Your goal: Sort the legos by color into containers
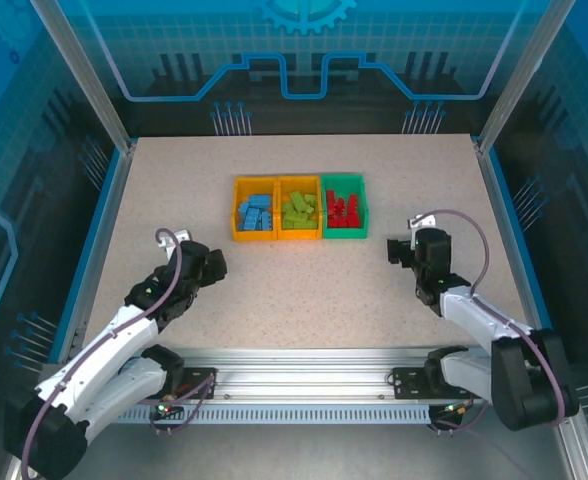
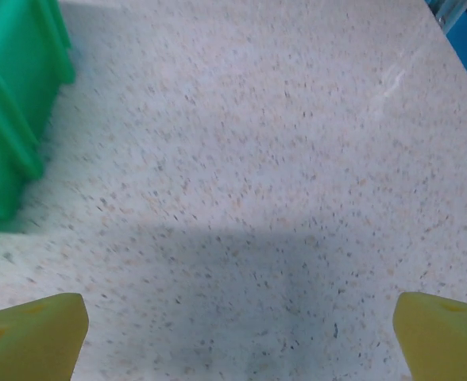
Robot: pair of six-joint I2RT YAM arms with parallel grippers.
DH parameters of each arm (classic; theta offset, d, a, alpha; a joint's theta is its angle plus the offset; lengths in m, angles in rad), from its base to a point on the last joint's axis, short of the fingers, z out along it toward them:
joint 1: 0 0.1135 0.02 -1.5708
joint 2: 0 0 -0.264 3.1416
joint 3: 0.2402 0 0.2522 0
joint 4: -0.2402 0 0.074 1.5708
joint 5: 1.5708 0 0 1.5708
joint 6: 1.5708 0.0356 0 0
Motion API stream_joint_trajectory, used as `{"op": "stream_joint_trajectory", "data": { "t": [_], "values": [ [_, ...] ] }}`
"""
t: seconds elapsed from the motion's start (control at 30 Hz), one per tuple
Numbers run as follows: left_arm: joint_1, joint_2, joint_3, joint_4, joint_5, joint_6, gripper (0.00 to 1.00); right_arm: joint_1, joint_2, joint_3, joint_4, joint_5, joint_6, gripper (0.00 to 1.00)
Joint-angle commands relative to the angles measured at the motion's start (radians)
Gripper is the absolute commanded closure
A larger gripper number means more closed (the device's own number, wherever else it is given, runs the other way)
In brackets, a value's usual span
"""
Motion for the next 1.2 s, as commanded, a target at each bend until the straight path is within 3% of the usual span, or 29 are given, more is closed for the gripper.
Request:
{"op": "stream_joint_trajectory", "data": {
  "t": [0.0, 0.17, 0.23, 0.33, 0.47, 0.63, 0.7, 0.73, 0.83, 0.9, 1.07, 1.17],
  "values": [
    [0.008, 0.02, -0.025, 0.137, -0.163, 0.192, 0.01, -0.02, 0.099, -0.022, 0.349, -0.004, -0.038, 0.0],
    [0.037, 0.119, -0.053, 0.313, -0.189, 0.315, 0.01, -0.028, 0.313, 0.027, 0.515, -0.063, -0.065, 0.0],
    [0.048, 0.167, -0.067, 0.409, -0.19, 0.362, 0.01, -0.089, 0.332, 0.018, 0.53, -0.147, -0.017, 0.0],
    [0.084, 0.255, -0.134, 0.671, -0.168, 0.469, 0.01, -0.089, 0.329, 0.026, 0.504, -0.147, -0.019, 0.0],
    [0.179, 0.425, -0.189, 1.005, 0.057, 0.575, 0.01, -0.088, 0.33, 0.026, 0.508, -0.151, -0.021, 0.0],
    [0.233, 0.615, -0.127, 1.217, 0.115, 0.615, 0.01, -0.089, 0.33, 0.025, 0.511, -0.153, -0.02, 0.0],
    [0.278, 0.674, -0.114, 1.253, 0.219, 0.594, 0.01, -0.088, 0.33, 0.026, 0.51, -0.152, -0.021, 0.0],
    [0.297, 0.678, -0.094, 1.207, 0.214, 0.558, 0.01, -0.089, 0.331, 0.027, 0.51, -0.152, -0.022, 0.0],
    [0.377, 0.68, -0.141, 1.268, 0.387, 0.509, 0.01, -0.088, 0.33, 0.027, 0.511, -0.152, -0.021, 0.0],
    [0.383, 0.741, -0.22, 1.507, 0.391, 0.521, 0.01, -0.089, 0.33, 0.026, 0.51, -0.151, -0.021, 0.0],
    [0.382, 0.718, -0.179, 1.381, 0.323, 0.489, 0.01, -0.088, 0.33, 0.026, 0.509, -0.151, -0.021, 0.0],
    [0.383, 0.721, -0.181, 1.391, 0.361, 0.503, 0.01, -0.089, 0.33, 0.026, 0.509, -0.152, -0.021, 0.0]
  ]
}}
